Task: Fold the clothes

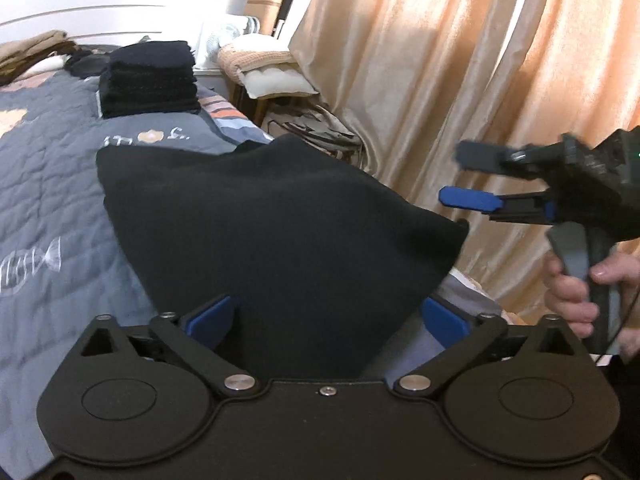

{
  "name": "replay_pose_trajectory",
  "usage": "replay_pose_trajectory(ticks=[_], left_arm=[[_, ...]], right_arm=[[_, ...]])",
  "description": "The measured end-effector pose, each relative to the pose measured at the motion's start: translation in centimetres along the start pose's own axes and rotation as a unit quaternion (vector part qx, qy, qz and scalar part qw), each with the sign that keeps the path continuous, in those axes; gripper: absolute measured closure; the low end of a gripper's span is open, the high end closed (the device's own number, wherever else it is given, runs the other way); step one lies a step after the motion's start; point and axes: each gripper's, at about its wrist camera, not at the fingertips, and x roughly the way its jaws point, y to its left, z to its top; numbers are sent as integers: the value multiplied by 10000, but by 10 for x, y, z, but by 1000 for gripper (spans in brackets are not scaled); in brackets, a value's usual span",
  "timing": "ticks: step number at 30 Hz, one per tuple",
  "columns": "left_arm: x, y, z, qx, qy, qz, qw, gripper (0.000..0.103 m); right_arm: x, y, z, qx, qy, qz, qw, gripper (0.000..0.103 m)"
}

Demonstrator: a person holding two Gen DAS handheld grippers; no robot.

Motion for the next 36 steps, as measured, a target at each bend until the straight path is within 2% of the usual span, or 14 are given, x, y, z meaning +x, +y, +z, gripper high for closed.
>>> replay_pose_trajectory(ticks=[3, 6, 8, 12, 13, 17, 21, 26, 36], left_arm=[[-9, -9, -3, -145, 81, 284, 9995, 0], [-24, -14, -5, -290, 45, 515, 9982, 0], [-32, -16, -5, -312, 105, 752, 9966, 0], [-49, -20, -5, -222, 92, 1231, 9921, 0], [-52, -21, -4, -238, 87, 1278, 9915, 0], [-66, -26, 6, -308, 109, 1429, 9892, 0], [-79, -38, 14, -230, 107, 1622, 9864, 0], [-88, -52, 19, -68, 91, 1777, 9840, 0], [-93, -52, 26, -172, 124, 1771, 9840, 0]], right_arm=[[0, 13, -7, -356, 140, -344, 9987, 9], [-4, 29, -15, -655, 137, -436, 9968, 9], [-5, 37, -17, -603, 222, -592, 9962, 8], [-9, 51, -14, -617, 364, -1166, 9906, 8], [-11, 54, -13, -603, 379, -1256, 9895, 8], [-21, 52, -6, -82, 531, -913, 9944, 8], [-31, 59, -1, 73, 594, -917, 9940, 8], [-32, 77, 4, -210, 912, -1181, 9886, 8], [-33, 93, 19, -653, 1301, -1566, 9769, 8]])
